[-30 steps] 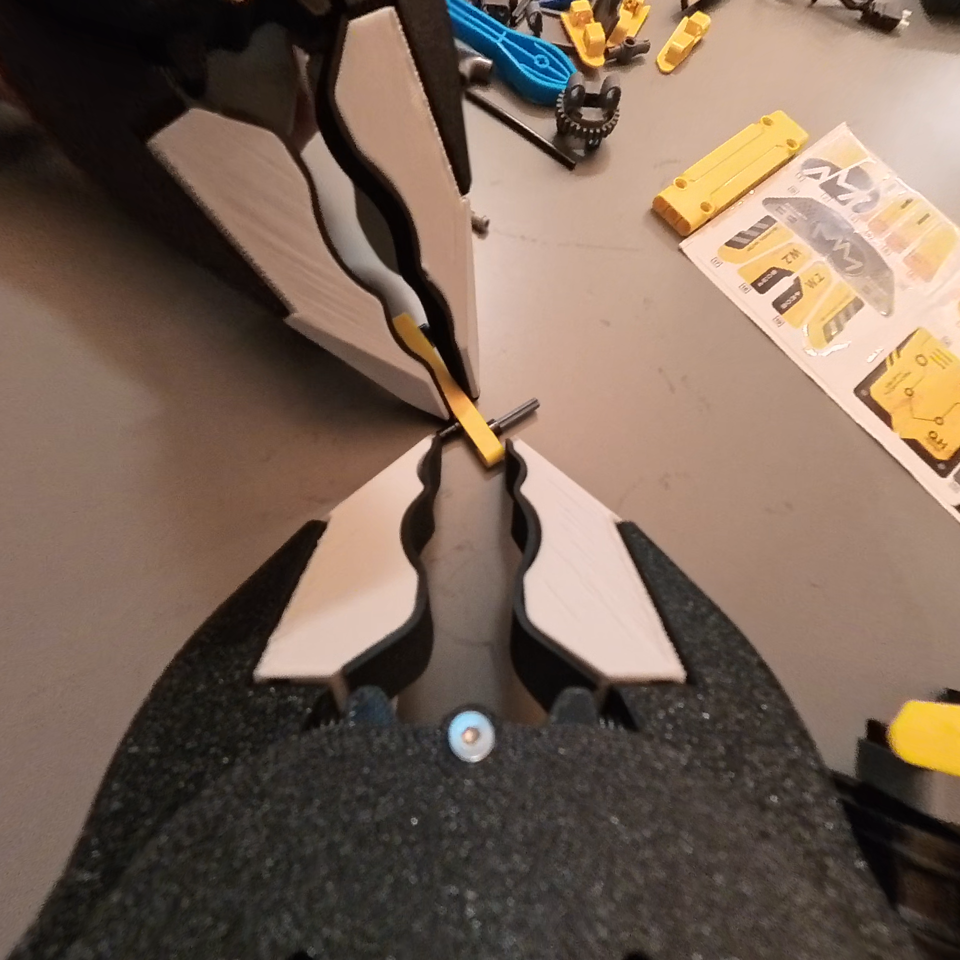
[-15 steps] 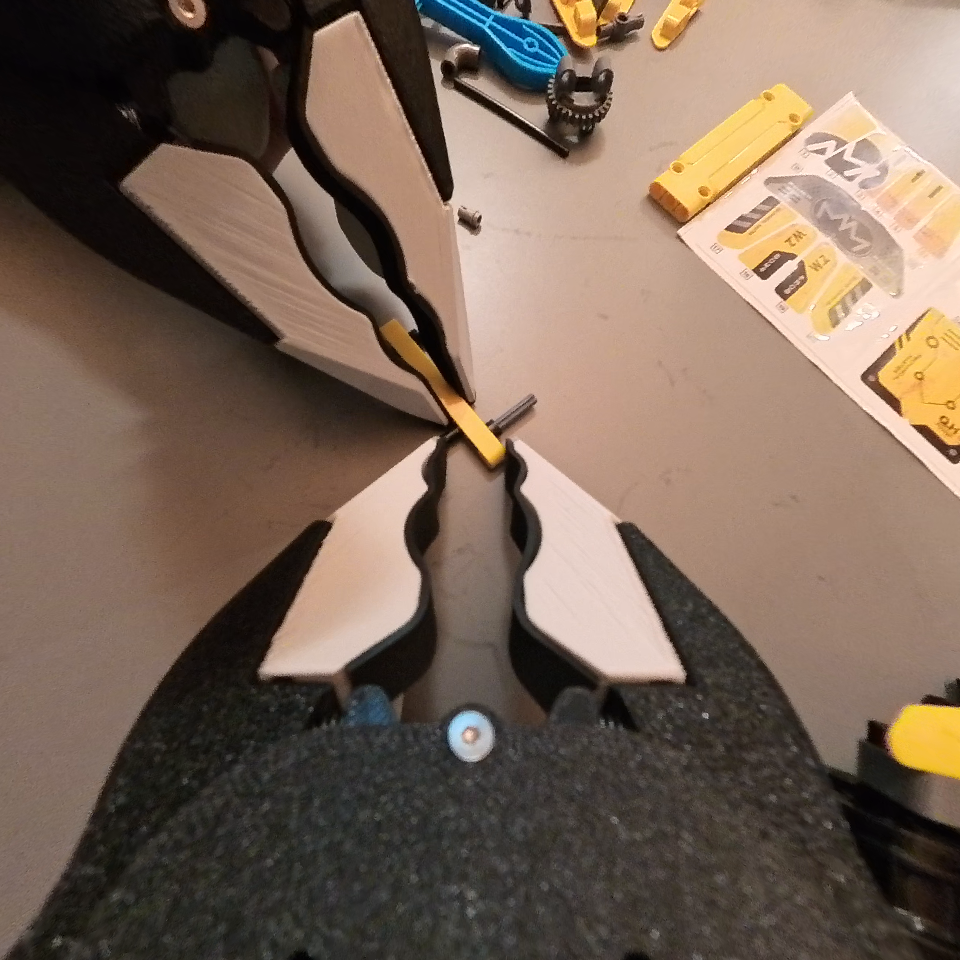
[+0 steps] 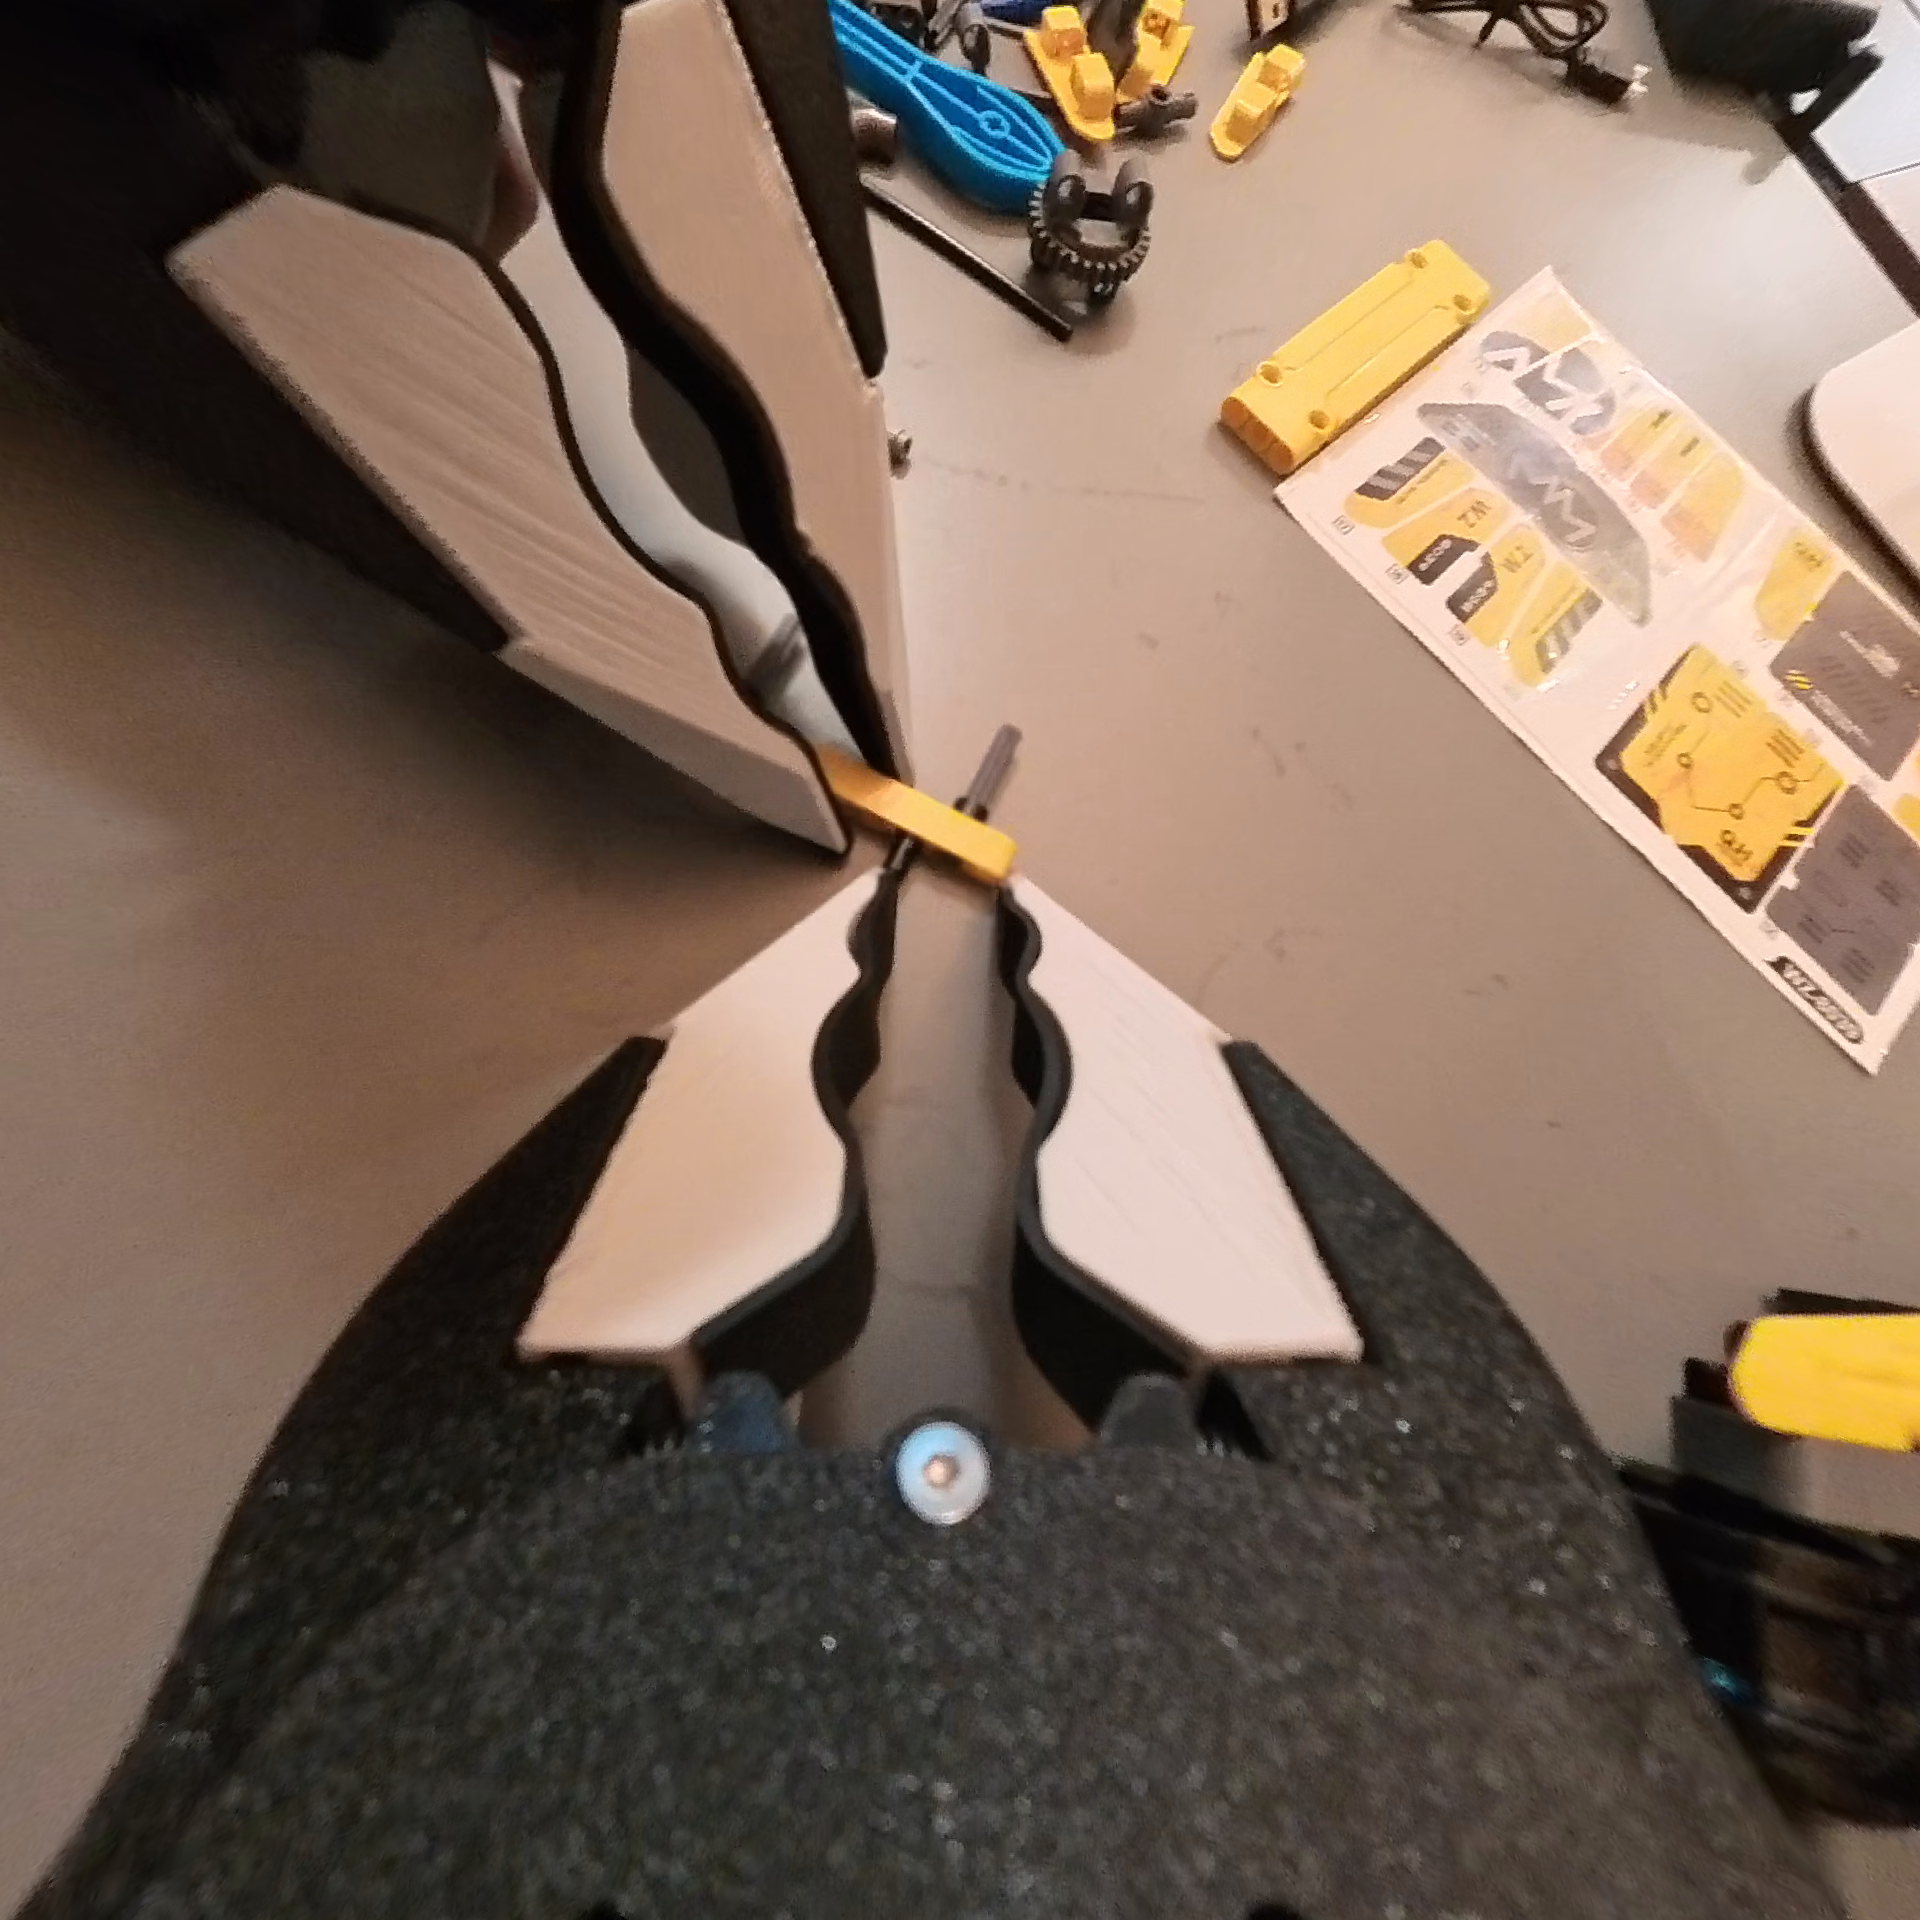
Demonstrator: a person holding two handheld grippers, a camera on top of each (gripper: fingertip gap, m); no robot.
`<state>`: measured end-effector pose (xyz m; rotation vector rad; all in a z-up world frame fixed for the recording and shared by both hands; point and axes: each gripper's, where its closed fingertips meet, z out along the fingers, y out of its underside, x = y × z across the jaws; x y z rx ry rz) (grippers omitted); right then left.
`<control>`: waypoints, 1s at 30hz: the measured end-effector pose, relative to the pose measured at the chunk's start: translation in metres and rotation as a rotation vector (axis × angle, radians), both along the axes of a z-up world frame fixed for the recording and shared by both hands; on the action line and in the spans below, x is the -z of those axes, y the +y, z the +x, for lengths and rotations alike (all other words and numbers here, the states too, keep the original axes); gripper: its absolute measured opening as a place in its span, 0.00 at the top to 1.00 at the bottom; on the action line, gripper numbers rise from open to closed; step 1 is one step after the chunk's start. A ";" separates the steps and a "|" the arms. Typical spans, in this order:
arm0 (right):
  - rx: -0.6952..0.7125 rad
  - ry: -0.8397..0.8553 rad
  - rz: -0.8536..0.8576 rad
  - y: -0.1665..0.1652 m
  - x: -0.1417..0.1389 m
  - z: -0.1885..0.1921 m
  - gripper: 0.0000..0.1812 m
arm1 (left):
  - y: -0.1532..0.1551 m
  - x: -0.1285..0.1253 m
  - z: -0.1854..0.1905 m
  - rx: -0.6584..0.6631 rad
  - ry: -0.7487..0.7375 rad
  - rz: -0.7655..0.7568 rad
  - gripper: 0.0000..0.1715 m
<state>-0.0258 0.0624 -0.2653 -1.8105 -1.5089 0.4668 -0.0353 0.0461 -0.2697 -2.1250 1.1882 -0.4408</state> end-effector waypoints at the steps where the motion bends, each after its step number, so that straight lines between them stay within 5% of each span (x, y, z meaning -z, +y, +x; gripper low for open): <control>1: 0.014 -0.007 0.020 0.002 0.000 0.001 0.93 | -0.001 0.000 0.000 0.001 -0.007 -0.008 0.92; 13: 0.059 0.005 0.031 0.010 -0.002 0.004 0.87 | 0.002 -0.006 -0.004 -0.020 -0.028 -0.017 0.86; 21: 0.128 0.115 0.064 0.015 -0.025 0.015 0.83 | 0.019 -0.051 -0.029 -0.129 -0.232 0.042 0.85; 27: -0.131 0.305 -0.200 -0.053 -0.044 -0.022 0.83 | 0.030 -0.074 -0.046 -0.218 -0.437 0.012 0.85; 30: -0.162 0.208 -0.114 -0.059 -0.029 -0.031 0.84 | 0.030 -0.071 -0.048 -0.219 -0.460 -0.031 0.85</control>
